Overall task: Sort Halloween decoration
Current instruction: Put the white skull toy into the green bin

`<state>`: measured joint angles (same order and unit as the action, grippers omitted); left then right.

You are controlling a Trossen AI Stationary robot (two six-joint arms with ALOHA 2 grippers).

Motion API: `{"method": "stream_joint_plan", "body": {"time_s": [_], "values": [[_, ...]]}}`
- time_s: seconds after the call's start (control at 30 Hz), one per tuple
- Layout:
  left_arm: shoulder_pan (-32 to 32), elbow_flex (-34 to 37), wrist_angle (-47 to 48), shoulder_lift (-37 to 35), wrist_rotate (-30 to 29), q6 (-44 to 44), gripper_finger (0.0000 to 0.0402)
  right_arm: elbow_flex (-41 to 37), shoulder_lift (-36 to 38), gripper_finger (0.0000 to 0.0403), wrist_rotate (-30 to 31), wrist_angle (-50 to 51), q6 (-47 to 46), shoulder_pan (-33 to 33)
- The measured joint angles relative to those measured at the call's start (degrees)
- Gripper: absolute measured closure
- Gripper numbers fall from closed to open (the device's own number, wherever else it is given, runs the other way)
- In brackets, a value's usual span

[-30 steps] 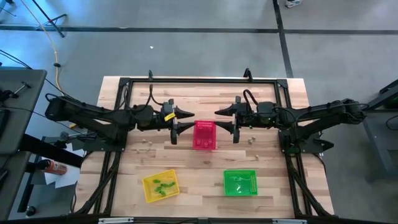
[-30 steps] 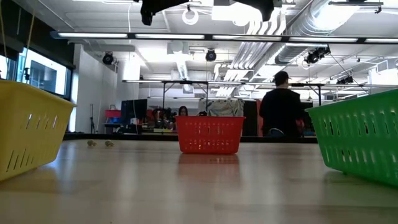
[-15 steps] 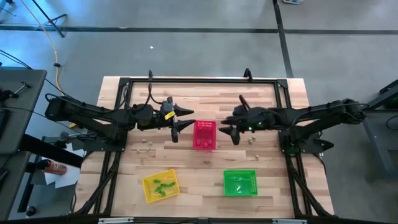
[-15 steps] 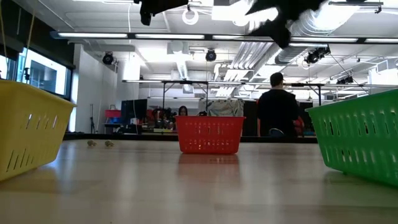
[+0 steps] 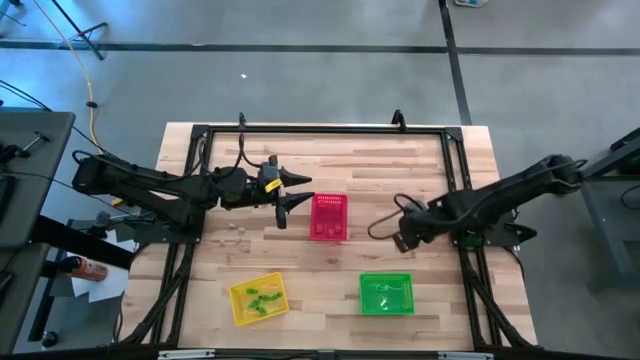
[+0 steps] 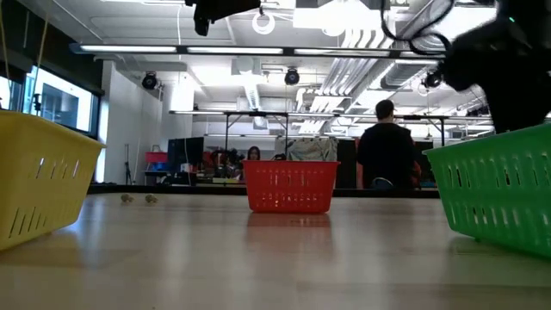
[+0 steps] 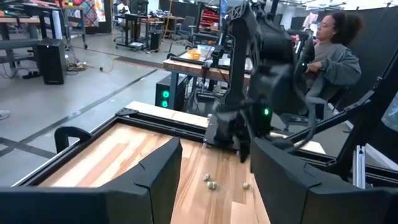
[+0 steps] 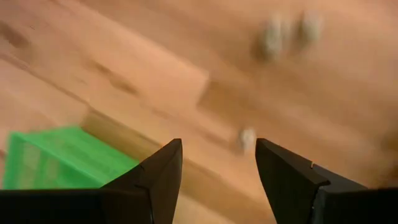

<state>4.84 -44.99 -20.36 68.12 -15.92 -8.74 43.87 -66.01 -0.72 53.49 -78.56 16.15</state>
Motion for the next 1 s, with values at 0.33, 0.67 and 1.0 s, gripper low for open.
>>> {"method": "stream_joint_plan", "body": {"time_s": [0.33,0.67,1.0], "values": [[0.00,0.00,-0.02,0.00,0.04,-0.04,0.0220,-12.35,-0.03,0.0204,-4.62,-11.86,-18.64,3.68],[0.00,-0.02,-0.02,0.00,0.09,-0.11,0.0220,-13.26,-1.31,0.0204,-3.71,-12.00,-23.24,3.98],[0.00,-0.04,-0.02,0.00,0.09,-0.13,0.0220,-12.91,-9.92,0.0204,-4.38,-15.97,-25.74,4.88]]}}
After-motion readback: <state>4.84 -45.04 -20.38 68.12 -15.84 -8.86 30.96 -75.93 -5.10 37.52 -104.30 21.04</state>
